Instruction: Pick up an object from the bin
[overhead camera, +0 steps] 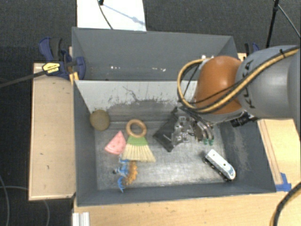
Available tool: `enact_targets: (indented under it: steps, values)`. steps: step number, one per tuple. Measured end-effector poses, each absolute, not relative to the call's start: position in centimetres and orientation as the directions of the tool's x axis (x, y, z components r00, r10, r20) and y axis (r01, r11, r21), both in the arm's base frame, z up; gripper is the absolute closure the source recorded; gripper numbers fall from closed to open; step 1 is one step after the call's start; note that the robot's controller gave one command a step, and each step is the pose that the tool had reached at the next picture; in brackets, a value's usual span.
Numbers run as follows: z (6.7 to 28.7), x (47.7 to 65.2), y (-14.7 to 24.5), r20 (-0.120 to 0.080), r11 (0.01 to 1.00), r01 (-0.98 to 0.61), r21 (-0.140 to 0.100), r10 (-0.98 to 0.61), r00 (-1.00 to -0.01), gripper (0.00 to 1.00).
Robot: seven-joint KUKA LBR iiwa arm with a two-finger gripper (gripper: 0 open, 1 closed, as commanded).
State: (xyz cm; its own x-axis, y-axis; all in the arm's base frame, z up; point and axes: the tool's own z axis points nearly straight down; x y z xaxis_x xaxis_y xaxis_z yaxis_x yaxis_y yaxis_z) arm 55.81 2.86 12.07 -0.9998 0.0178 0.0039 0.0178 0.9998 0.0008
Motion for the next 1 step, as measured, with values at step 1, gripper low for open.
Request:
enact_targets:
  steps: [1]
  values:
    - [13.47, 57.37, 6.69, -0.004, 0.996, 0.093, 0.002, 0.093, -0.996, 0.0]
